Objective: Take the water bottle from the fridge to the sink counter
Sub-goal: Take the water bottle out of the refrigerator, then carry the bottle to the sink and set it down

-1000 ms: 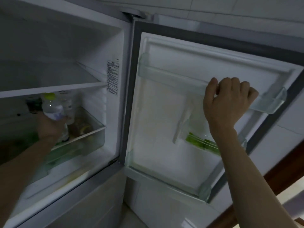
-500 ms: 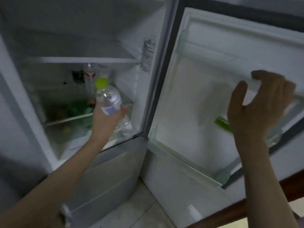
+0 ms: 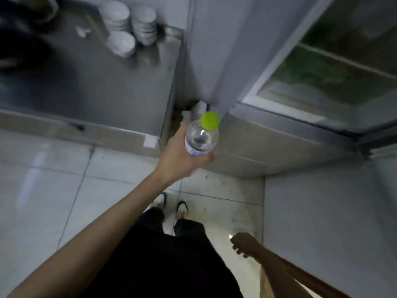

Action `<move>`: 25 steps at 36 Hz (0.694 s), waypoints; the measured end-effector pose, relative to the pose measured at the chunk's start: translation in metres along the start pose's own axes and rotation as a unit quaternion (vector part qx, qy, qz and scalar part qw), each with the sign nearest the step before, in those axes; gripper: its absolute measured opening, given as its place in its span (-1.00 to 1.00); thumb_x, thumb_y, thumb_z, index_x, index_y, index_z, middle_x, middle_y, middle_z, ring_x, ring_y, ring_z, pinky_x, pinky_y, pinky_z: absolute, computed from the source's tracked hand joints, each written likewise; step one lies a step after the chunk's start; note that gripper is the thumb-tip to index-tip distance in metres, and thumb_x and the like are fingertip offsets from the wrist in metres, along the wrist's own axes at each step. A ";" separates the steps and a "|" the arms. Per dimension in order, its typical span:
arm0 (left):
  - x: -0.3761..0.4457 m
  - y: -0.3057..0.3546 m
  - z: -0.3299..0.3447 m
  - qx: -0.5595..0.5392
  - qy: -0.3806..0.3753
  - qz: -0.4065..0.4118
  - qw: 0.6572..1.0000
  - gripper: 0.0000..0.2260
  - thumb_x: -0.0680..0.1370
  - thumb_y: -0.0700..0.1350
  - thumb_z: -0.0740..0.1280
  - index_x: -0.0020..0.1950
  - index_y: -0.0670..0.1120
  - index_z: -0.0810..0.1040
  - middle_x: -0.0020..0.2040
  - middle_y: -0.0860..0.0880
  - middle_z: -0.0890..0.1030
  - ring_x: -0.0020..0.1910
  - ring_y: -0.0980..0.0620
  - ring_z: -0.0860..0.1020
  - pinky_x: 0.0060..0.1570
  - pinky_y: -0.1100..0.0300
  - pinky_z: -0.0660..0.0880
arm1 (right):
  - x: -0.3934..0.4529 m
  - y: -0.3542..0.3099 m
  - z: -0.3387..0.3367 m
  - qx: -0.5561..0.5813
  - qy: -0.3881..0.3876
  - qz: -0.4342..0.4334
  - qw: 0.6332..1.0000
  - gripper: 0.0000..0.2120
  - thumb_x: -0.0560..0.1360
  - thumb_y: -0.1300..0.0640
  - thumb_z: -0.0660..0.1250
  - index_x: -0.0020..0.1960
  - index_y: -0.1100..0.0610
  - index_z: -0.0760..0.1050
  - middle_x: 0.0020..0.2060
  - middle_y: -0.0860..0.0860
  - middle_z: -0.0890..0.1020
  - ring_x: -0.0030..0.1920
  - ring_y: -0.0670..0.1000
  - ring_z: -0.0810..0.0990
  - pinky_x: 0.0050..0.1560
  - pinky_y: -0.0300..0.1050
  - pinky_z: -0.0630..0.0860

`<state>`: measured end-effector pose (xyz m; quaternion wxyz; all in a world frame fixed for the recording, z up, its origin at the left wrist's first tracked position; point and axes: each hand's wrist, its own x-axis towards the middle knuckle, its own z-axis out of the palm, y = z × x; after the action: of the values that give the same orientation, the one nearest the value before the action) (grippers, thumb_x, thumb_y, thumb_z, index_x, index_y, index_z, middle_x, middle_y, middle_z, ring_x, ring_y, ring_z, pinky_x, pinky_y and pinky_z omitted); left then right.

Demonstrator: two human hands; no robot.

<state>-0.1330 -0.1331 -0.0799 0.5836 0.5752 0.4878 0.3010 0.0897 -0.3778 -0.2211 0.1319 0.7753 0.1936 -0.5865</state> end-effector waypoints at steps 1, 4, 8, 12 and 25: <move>-0.013 -0.016 -0.020 0.013 0.028 -0.016 0.999 -0.50 0.31 -0.01 0.65 0.17 -0.01 0.55 -0.09 0.11 0.71 -0.07 0.07 0.71 -0.05 0.12 0.64 | 0.003 -0.010 0.011 -0.038 -0.021 -0.001 0.999 -0.86 0.62 0.14 0.27 -0.09 0.16 0.50 -0.19 0.10 0.62 -0.31 0.04 0.53 -0.35 -0.22 0.33; -0.058 -0.055 -0.073 0.012 0.137 -0.065 0.988 -0.49 0.25 0.13 0.63 0.11 0.23 0.49 -0.05 0.30 0.69 -0.08 0.32 0.67 -0.11 0.46 0.53 | 0.014 -0.050 0.036 -0.080 -0.034 -0.044 0.995 -0.86 0.61 0.13 0.25 -0.08 0.15 0.50 -0.17 0.10 0.62 -0.23 0.07 0.54 -0.28 -0.17 0.40; -0.125 -0.097 -0.130 -0.015 0.275 -0.130 0.953 -0.54 0.27 0.10 0.62 0.03 0.24 0.46 -0.11 0.36 0.66 -0.17 0.36 0.64 -0.19 0.56 0.45 | 0.033 -0.108 0.060 -0.110 -0.028 -0.110 0.987 -0.83 0.63 0.18 0.24 -0.01 0.25 0.55 -0.20 0.13 0.64 -0.26 0.07 0.55 -0.20 -0.12 0.42; -0.197 -0.132 -0.173 -0.047 0.401 -0.185 0.896 -0.60 0.30 0.06 0.60 0.00 0.20 0.47 -0.18 0.23 0.64 -0.23 0.27 0.60 -0.15 0.37 0.49 | 0.043 -0.177 0.084 -0.267 -0.037 -0.120 0.955 -0.82 0.61 0.15 0.23 0.00 0.24 0.54 -0.18 0.12 0.64 -0.24 0.07 0.55 -0.24 -0.16 0.39; -0.405 -0.211 -0.289 -0.139 0.663 -0.282 0.680 -0.52 0.27 0.14 0.61 0.10 0.27 0.50 -0.01 0.23 0.68 -0.07 0.30 0.66 -0.10 0.27 0.50 | -0.068 -0.418 0.403 -0.480 -0.139 -0.348 0.793 -0.76 0.61 0.03 0.21 0.09 0.12 0.59 -0.05 0.01 0.69 -0.09 -0.01 0.64 0.02 -0.05 0.56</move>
<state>-0.5809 -0.4271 -0.1532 0.2383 -0.0271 0.8388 0.4888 -0.4622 -0.1893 -0.2576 0.2996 0.4032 0.6863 -0.5261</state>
